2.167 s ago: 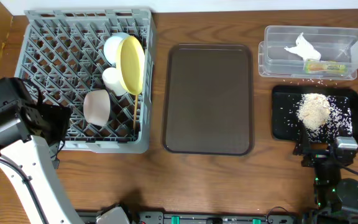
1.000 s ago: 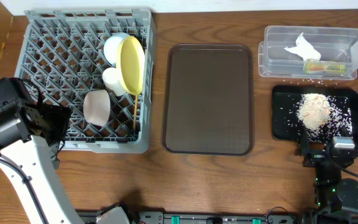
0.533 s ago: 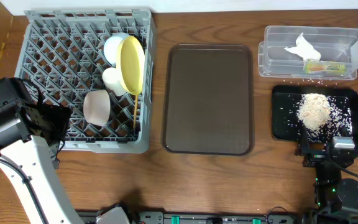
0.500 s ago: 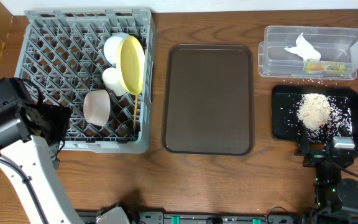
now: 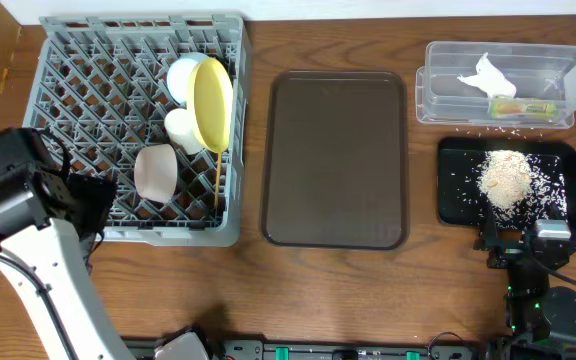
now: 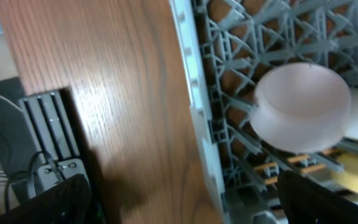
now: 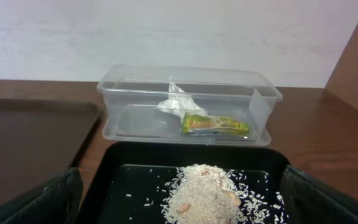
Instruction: Sort waste into correct bins and load items into the dishwasher
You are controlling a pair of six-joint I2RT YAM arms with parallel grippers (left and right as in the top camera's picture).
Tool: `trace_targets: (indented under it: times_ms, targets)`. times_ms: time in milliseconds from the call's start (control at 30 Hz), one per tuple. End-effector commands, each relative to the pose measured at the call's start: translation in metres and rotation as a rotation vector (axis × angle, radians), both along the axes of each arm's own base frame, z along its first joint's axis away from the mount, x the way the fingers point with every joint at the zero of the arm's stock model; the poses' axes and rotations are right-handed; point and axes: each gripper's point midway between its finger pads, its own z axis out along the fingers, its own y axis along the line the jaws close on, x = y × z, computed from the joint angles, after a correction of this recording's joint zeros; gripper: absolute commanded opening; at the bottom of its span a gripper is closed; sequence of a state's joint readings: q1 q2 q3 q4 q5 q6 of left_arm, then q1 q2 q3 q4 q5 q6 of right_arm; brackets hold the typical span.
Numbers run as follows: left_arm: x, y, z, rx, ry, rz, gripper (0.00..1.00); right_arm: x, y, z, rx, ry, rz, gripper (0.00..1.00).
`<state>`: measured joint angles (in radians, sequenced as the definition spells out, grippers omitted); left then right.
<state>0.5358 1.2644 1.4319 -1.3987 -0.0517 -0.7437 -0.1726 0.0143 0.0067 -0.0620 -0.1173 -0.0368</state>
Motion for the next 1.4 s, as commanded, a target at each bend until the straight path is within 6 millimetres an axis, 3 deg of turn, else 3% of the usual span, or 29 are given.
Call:
trace_targets:
  times_ms: [0,133,267,433,667,867,1033,1367]
  targets:
    - [0.004,-0.020,-0.006,-0.054,-0.062,-0.071,0.98,0.000,0.007,0.001,0.010,-0.005,0.029,0.99]
    - [0.015,-0.035,-0.022,-0.016,-0.114,-0.192,0.98,0.000,0.007,0.001,0.010,-0.005,0.029,0.99]
    - [0.042,-0.057,-0.042,0.088,-0.234,-0.432,0.98,0.000,0.007,0.001,0.010,-0.005,0.029,0.99]
    - [0.064,-0.077,-0.070,0.171,-0.373,-0.569,0.98,0.000,0.007,0.001,0.010,-0.005,0.029,0.99]
    - [0.072,-0.100,-0.120,0.166,-0.550,-0.645,0.98,0.000,0.007,0.001,0.010,-0.005,0.029,0.99]
    - [0.066,-0.104,-0.154,0.194,-0.615,-0.660,0.98,0.000,0.007,0.001,0.010,-0.005,0.029,0.99]
    - [0.066,-0.107,-0.162,0.261,-0.695,-0.715,0.98,0.000,0.007,0.001,0.010,-0.005,0.029,0.99]
    - [0.063,-0.132,-0.153,0.429,-0.805,-0.992,0.98,0.000,0.007,0.001,0.010,-0.005,0.029,0.99]
